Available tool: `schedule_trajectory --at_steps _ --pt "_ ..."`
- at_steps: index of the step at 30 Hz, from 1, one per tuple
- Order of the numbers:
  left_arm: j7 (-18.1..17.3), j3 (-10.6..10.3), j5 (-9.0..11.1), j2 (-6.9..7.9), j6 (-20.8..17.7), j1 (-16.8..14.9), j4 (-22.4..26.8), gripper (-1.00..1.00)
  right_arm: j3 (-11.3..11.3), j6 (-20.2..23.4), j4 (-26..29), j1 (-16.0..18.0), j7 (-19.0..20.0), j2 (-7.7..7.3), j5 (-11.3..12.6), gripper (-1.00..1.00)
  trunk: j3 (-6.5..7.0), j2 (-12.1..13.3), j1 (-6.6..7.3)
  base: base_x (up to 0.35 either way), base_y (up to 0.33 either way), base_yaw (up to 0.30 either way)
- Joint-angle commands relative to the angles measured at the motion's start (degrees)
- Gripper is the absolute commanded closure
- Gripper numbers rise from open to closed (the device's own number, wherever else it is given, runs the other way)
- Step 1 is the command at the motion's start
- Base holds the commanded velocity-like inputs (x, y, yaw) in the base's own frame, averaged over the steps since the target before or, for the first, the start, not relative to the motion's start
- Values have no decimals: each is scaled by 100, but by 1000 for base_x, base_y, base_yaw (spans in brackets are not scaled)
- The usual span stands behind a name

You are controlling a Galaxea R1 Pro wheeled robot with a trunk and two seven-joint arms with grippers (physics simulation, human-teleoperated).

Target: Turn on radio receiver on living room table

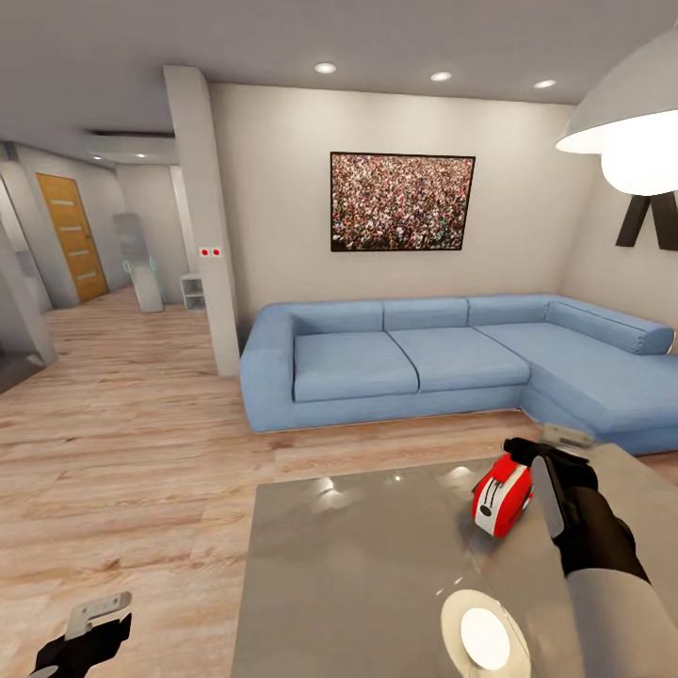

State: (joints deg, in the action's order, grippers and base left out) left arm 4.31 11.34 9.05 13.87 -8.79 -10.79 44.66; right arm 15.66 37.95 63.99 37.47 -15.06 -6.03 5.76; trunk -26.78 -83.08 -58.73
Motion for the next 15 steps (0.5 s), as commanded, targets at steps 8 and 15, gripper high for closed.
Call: schedule_trajectory --at_steps 8,15 --pt "0 0 -7 -56 7 -2 -1 -100 724 -177 6 100 -815 -10 915 -100 0 0 0 0 0 0" --pt "0 0 -13 -68 5 -2 0 -100 407 -173 0 103 -848 -4 1013 -100 0 0 0 0 0 0"
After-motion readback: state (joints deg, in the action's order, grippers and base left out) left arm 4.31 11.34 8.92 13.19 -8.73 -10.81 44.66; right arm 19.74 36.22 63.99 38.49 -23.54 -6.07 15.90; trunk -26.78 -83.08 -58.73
